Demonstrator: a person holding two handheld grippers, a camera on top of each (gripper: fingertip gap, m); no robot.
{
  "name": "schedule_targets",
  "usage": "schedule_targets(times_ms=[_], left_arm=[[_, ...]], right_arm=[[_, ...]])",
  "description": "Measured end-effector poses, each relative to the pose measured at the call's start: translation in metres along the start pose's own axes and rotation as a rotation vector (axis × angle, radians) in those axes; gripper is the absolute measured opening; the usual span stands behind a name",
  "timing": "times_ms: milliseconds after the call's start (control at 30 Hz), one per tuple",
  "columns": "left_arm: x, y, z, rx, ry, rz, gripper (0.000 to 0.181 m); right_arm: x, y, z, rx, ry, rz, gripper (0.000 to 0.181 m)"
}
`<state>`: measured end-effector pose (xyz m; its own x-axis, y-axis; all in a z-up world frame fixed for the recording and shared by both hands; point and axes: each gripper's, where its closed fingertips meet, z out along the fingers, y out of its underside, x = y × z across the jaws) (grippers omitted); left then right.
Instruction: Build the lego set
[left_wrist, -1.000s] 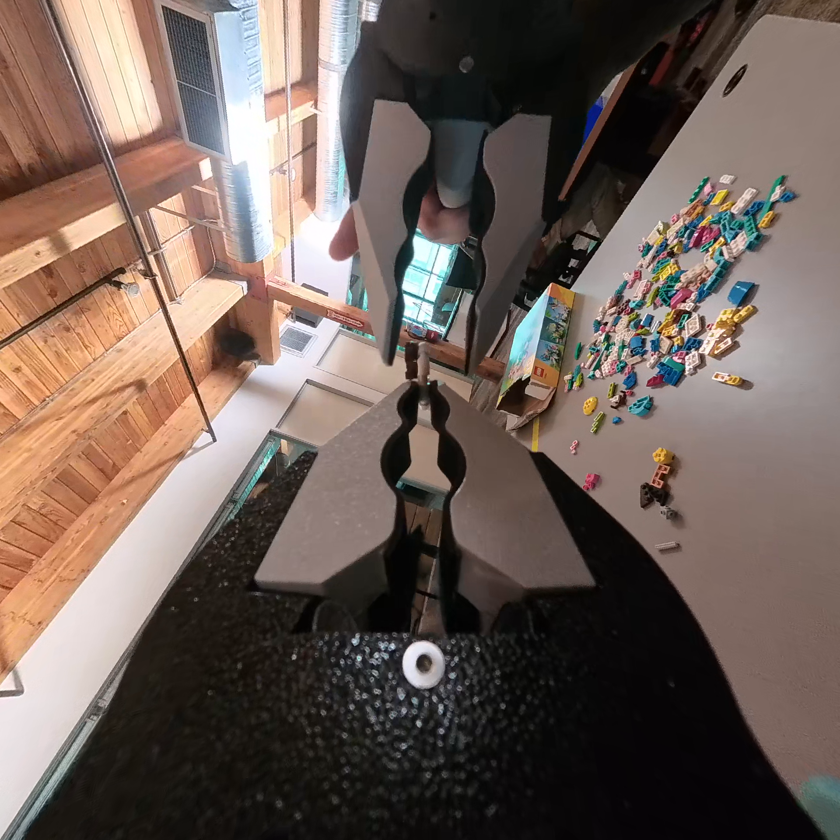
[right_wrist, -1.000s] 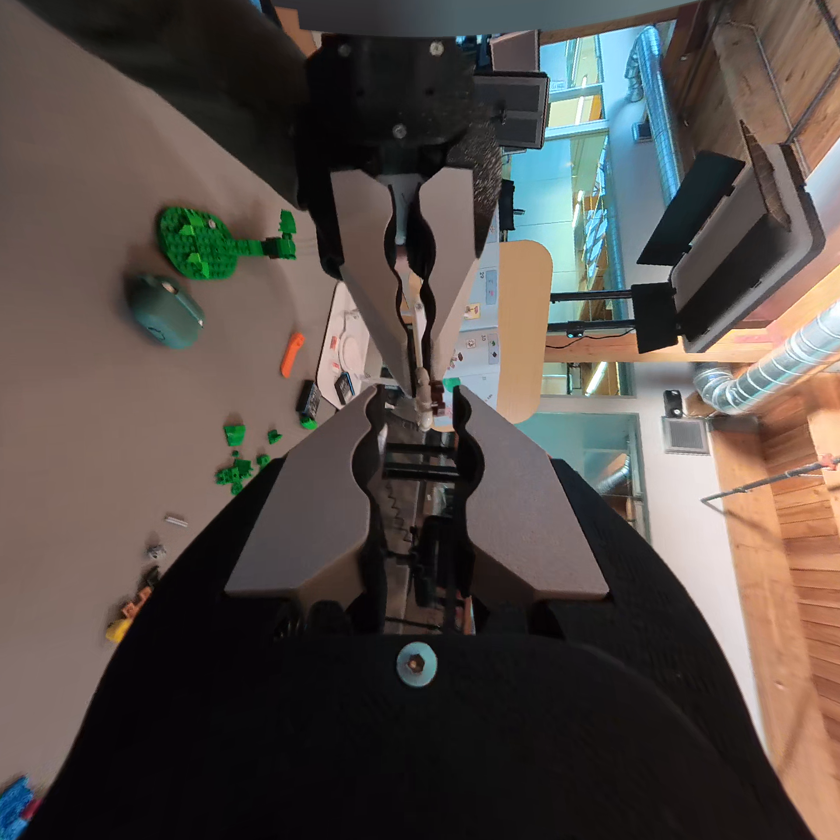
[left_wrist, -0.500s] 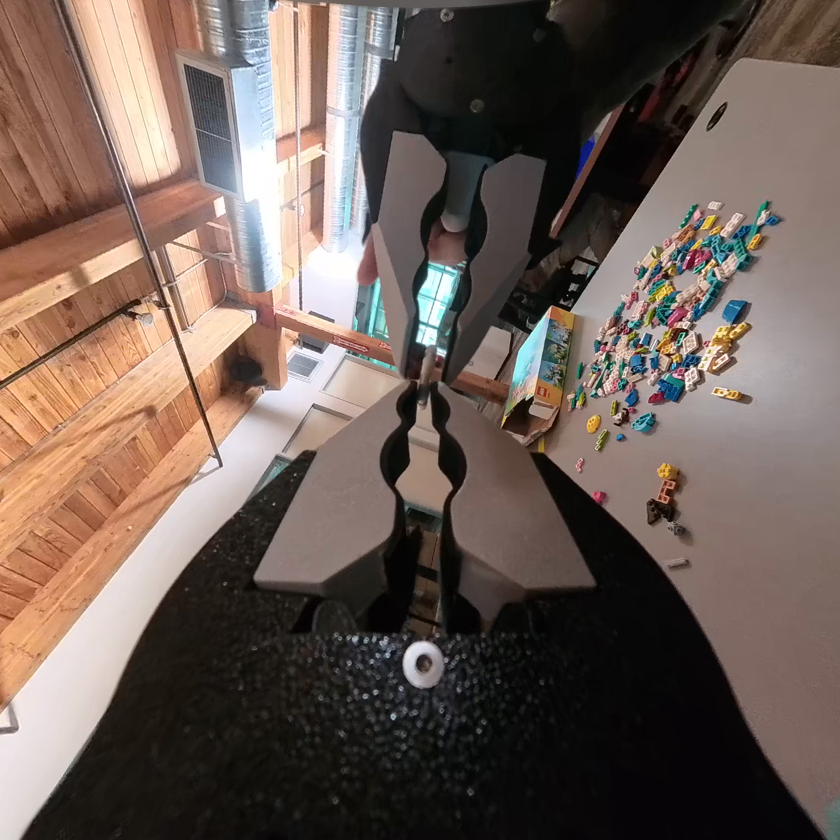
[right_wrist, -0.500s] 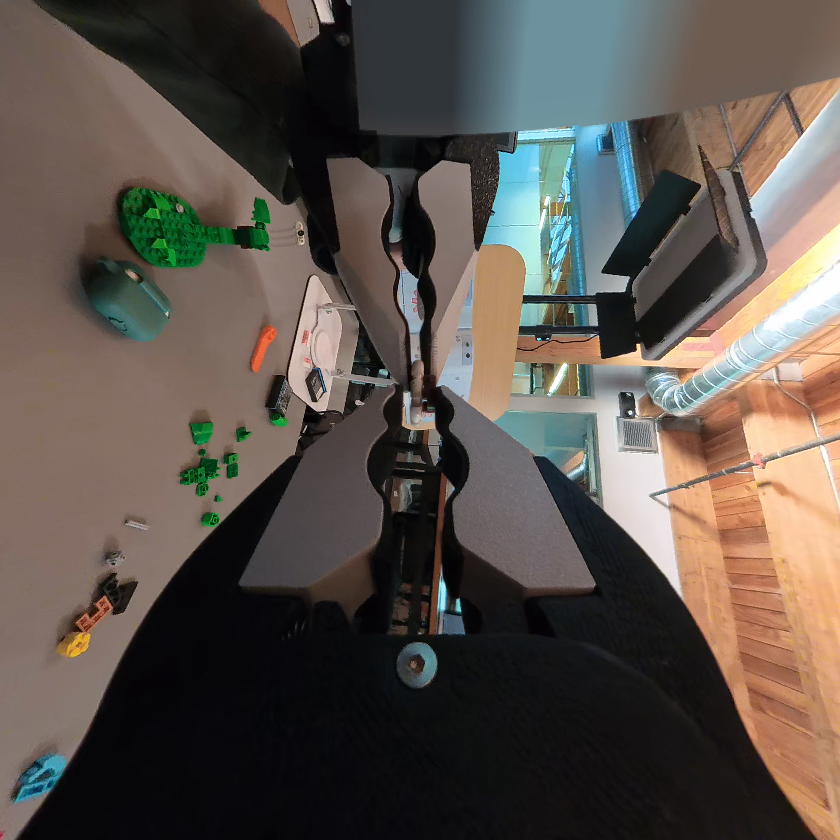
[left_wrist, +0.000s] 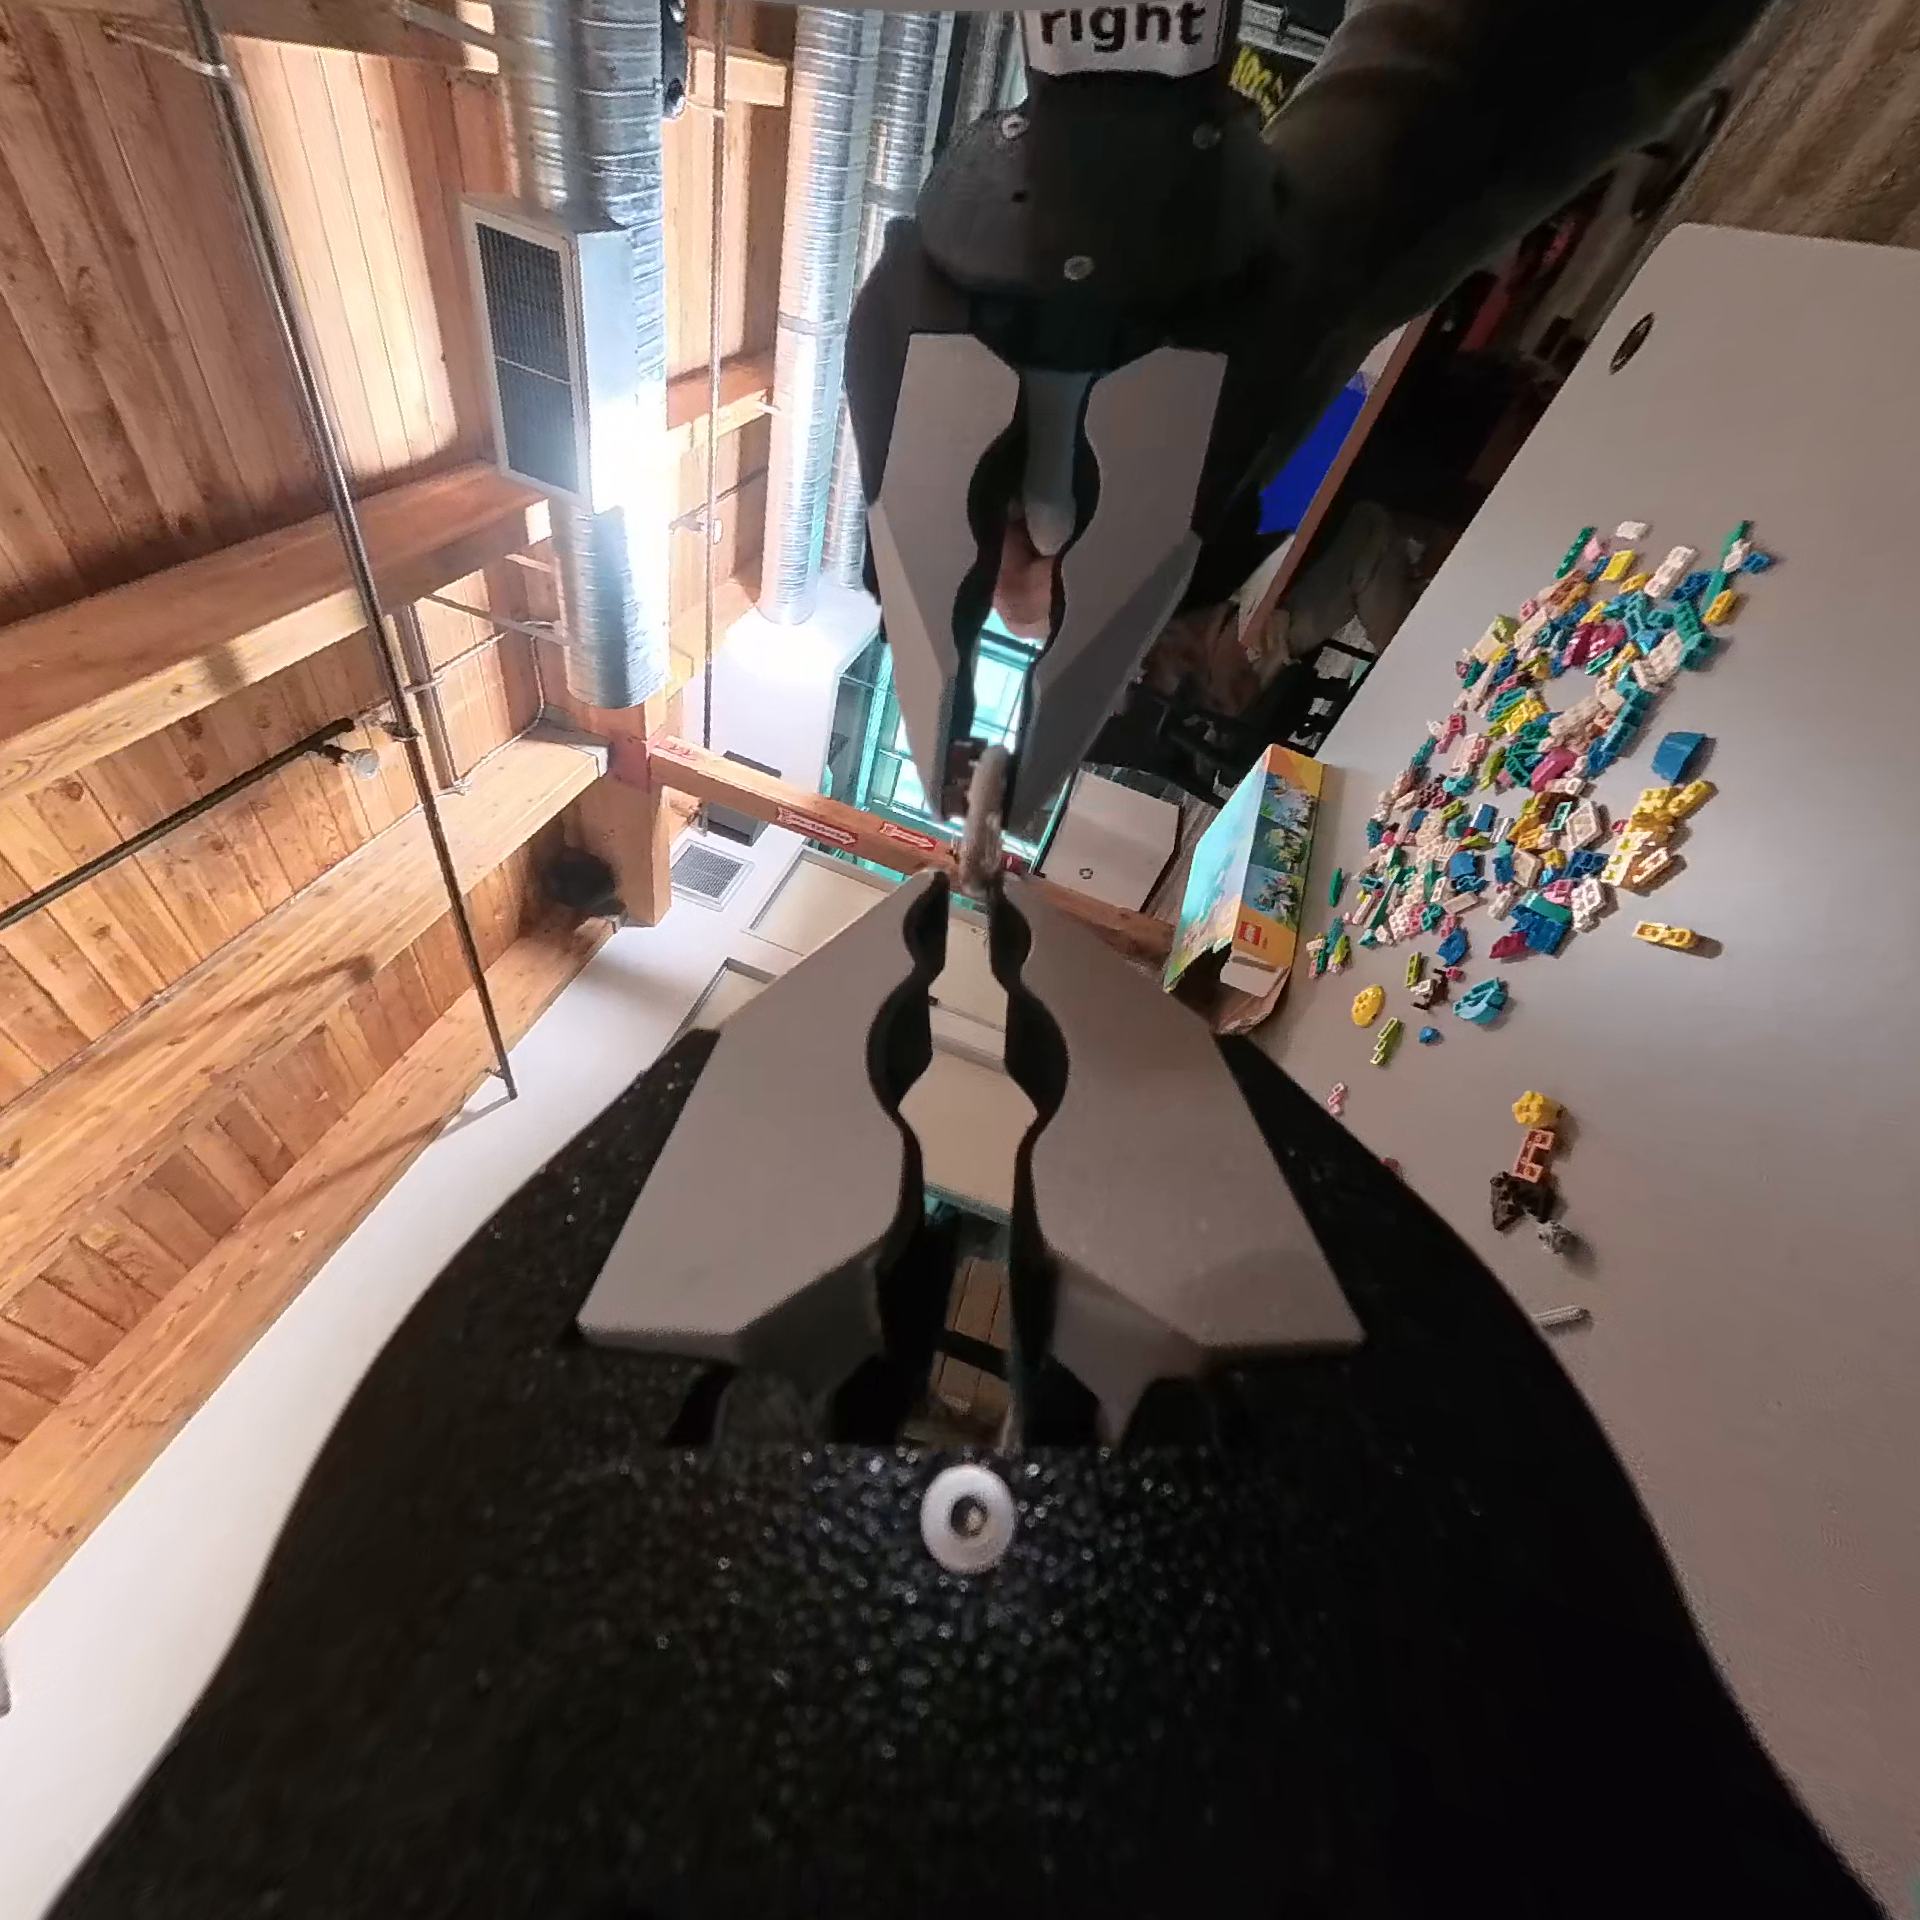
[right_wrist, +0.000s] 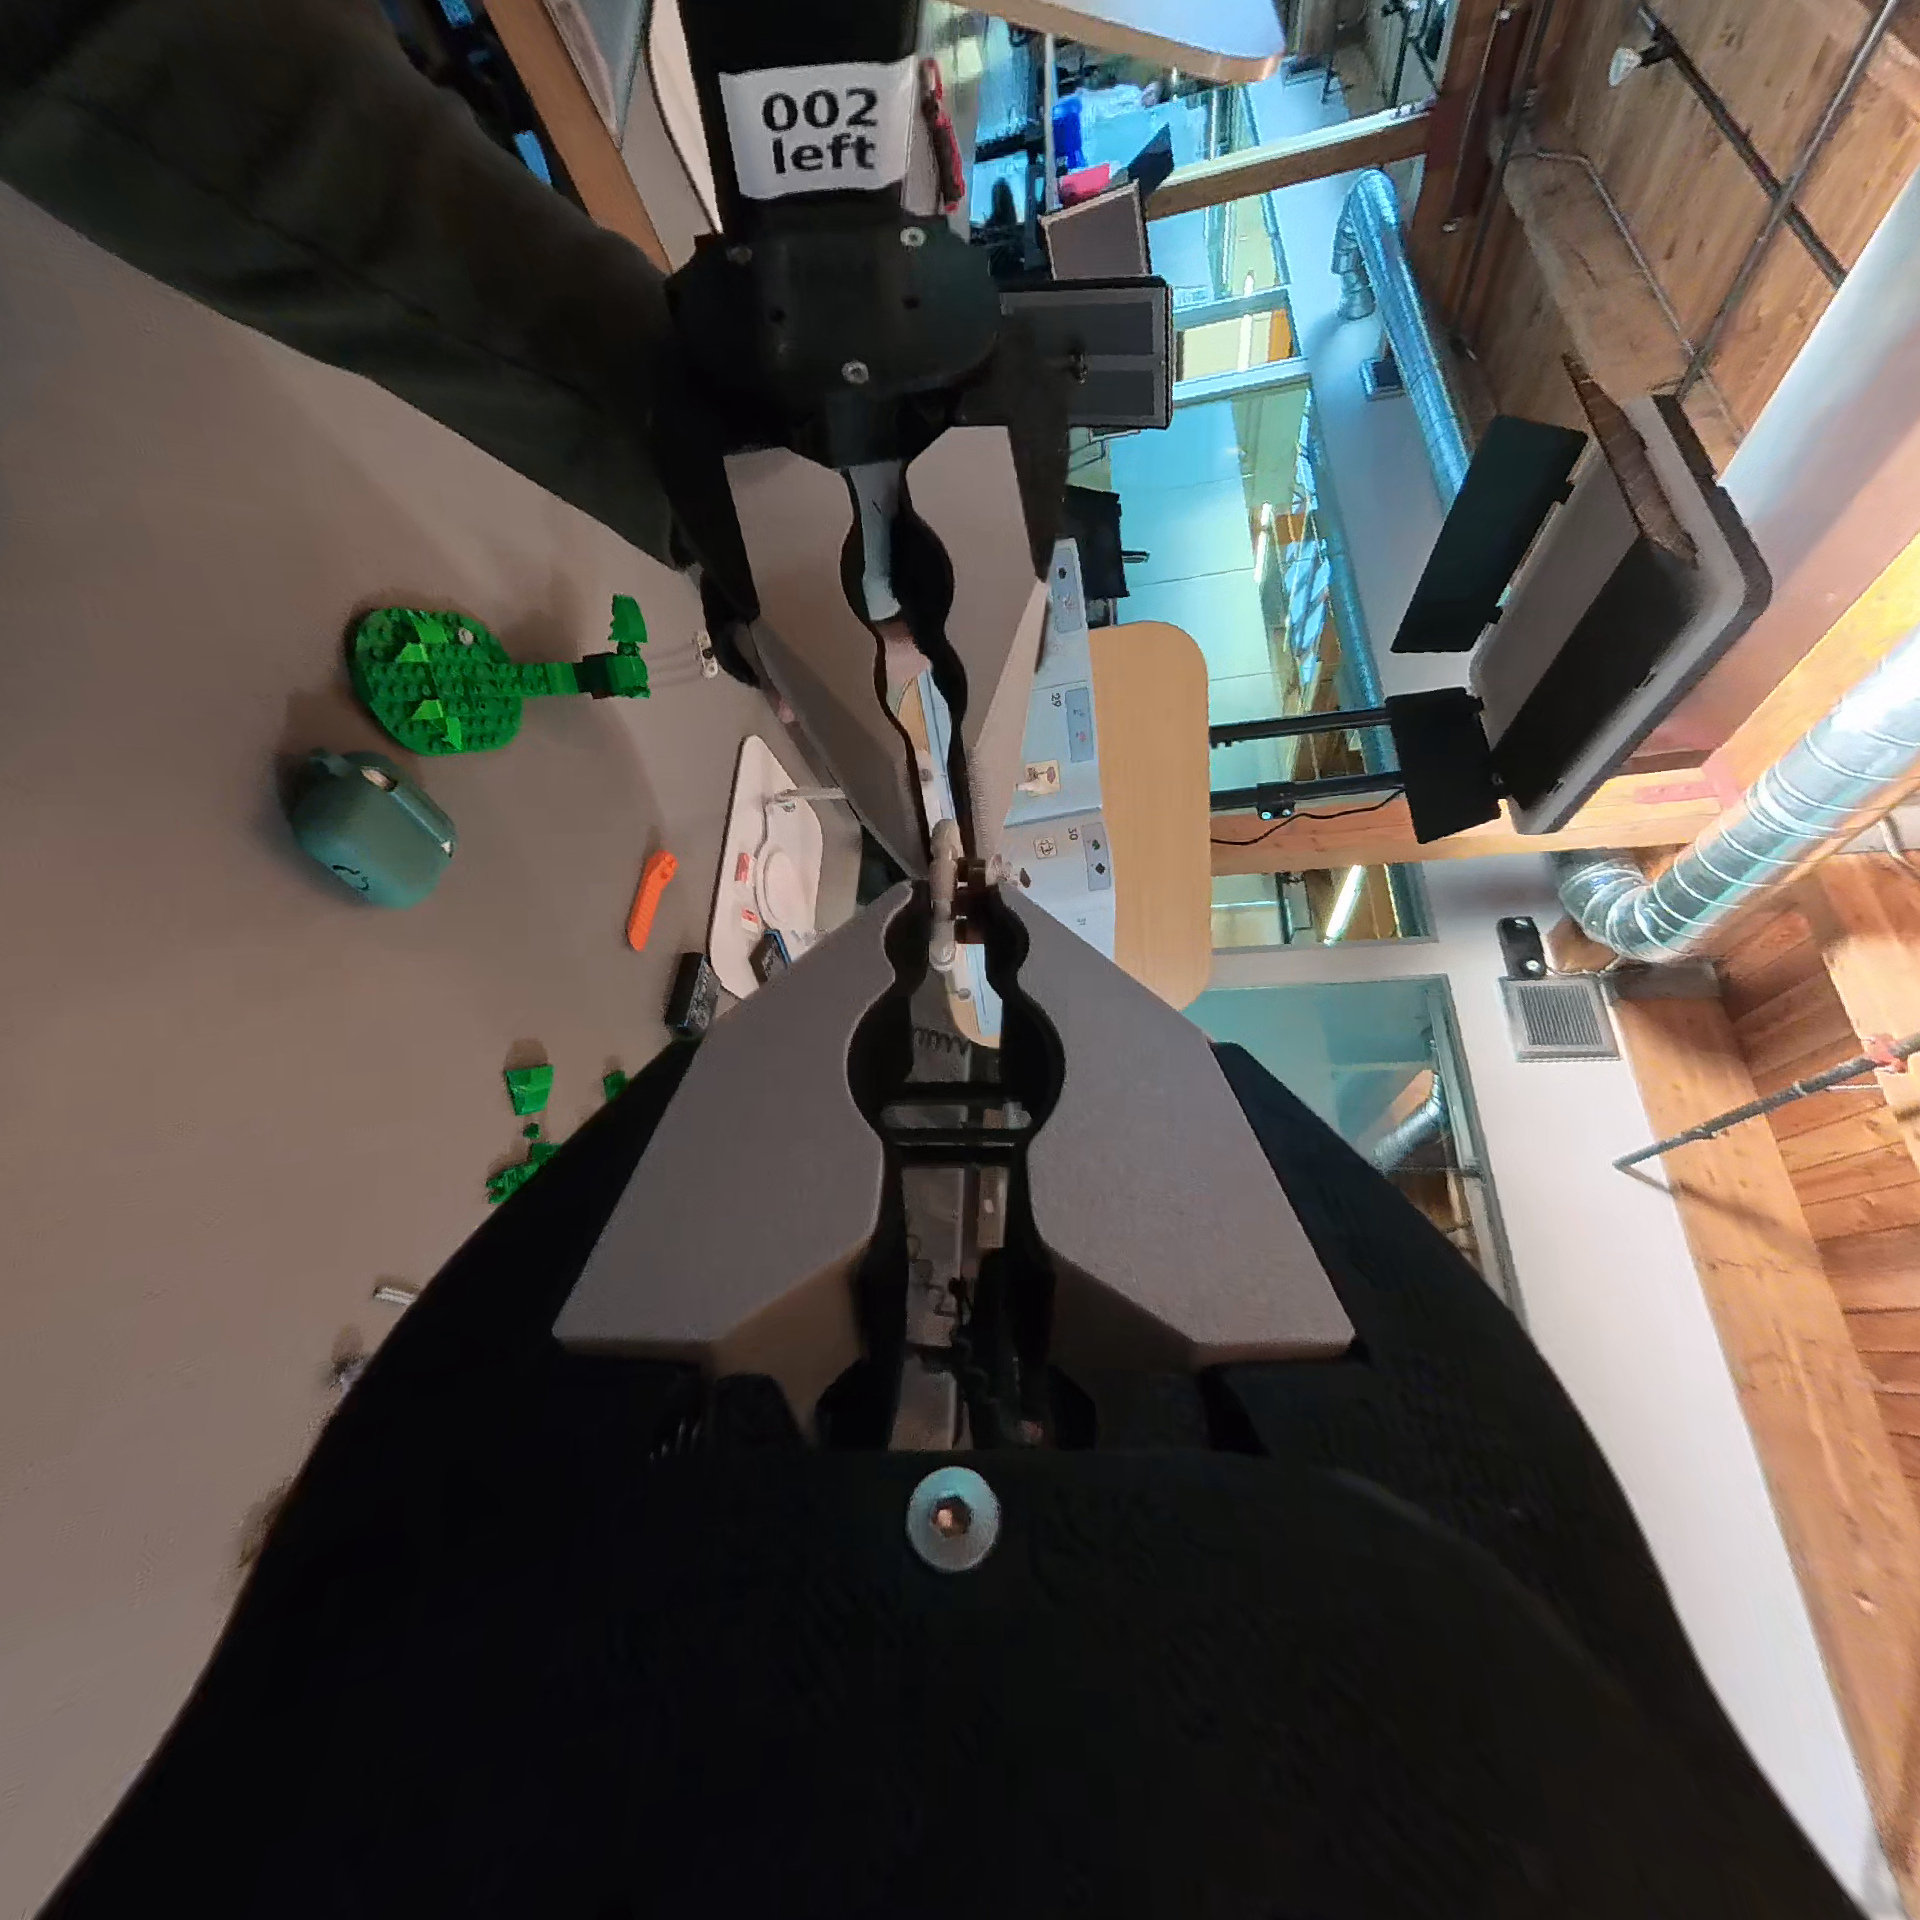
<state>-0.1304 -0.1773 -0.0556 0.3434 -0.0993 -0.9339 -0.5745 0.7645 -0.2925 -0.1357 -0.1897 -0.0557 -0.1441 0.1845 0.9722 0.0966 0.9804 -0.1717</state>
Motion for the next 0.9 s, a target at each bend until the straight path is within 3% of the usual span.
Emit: schedule_targets(times_ms=[467, 900], left_arm=[[-0.001, -0.007, -0.001, 0.009, 0.015, -0.025, 0.001], [-0.003, -0.021, -0.004, 0.134, 0.031, -0.120, 0.000]], right_arm=[[0.002, -0.007, -0.004, 0.045, -0.033, 0.070, 0.009], [0.002, -0.018, -0.007, 0.105, -0.081, 0.116, 0.010]])
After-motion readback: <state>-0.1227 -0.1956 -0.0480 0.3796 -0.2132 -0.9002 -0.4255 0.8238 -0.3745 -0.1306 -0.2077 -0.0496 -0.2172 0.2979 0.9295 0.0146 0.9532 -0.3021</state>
